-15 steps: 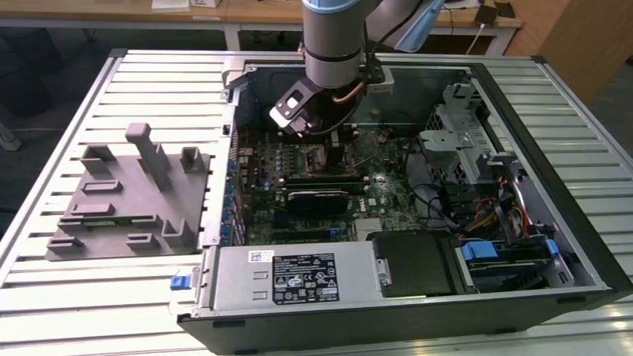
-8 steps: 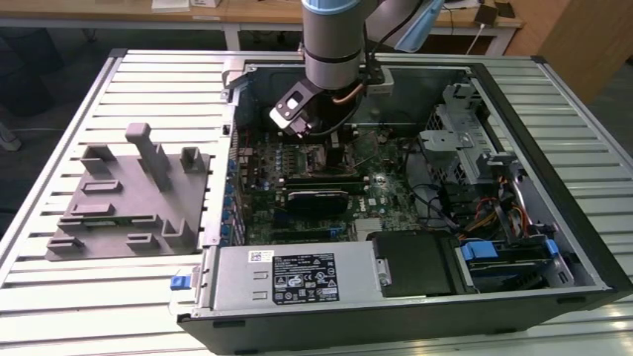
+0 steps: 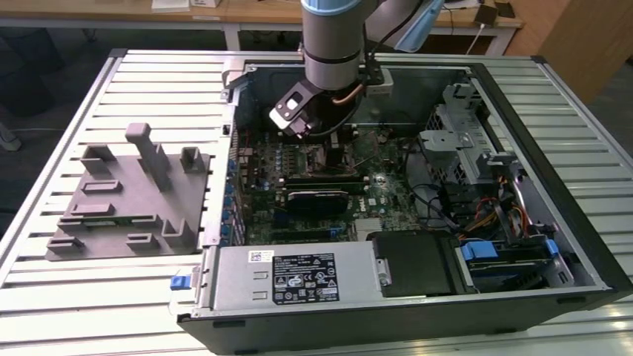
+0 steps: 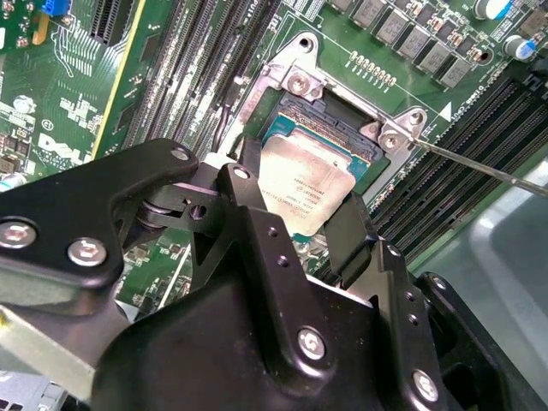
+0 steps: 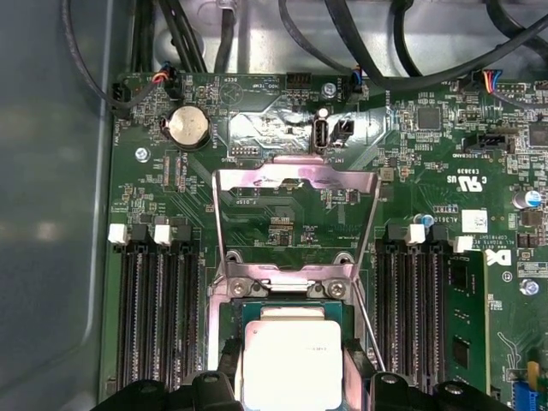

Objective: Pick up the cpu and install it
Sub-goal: 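Place the cpu into insertion slot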

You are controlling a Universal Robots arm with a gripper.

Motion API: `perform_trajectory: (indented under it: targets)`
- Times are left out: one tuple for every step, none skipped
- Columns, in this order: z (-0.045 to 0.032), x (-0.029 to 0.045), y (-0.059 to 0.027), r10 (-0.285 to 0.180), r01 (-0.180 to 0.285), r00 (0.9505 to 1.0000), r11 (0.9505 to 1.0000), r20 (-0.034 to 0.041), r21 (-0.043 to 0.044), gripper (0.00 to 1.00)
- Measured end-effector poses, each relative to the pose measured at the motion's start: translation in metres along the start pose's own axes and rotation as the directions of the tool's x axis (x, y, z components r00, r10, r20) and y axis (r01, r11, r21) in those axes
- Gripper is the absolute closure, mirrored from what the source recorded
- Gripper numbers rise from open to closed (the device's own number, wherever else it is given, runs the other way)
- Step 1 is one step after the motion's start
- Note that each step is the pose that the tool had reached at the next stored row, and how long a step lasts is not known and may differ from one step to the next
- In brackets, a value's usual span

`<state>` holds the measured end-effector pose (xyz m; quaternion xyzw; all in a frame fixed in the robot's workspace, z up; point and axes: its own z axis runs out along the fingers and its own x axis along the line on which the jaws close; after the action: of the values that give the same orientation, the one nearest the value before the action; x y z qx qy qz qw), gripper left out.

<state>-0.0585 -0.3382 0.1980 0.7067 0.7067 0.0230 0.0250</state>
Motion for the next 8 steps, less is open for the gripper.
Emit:
perform_trajectory:
  targets:
    - [0.0002,0.0000,-0.0002,0.000,0.000,1.0000,1.0000,-0.0001,-0.0001,0.46]
    - [0.0005,0.0000,-0.0005,0.000,0.000,1.0000,1.0000,0.0000,0.0000,0.46]
    - [0.0007,0.0000,-0.0010,0.000,0.000,1.0000,1.0000,0.0000,0.0000,0.46]
    - [0.0008,0.0000,-0.0015,0.000,0.000,1.0000,1.0000,0.0000,0.0000,0.46]
    - [0.0011,0.0000,-0.0017,0.000,0.000,1.0000,1.0000,-0.0001,-0.0001,0.46]
    - [0.0016,0.0001,-0.0017,0.000,0.000,1.0000,1.0000,-0.0002,-0.0002,0.46]
    - [0.0021,0.0001,-0.0017,0.000,0.000,1.0000,1.0000,-0.0002,-0.0002,0.46]
    - [0.0024,0.0000,-0.0019,0.000,0.000,1.0000,1.0000,0.0000,-0.0001,0.46]
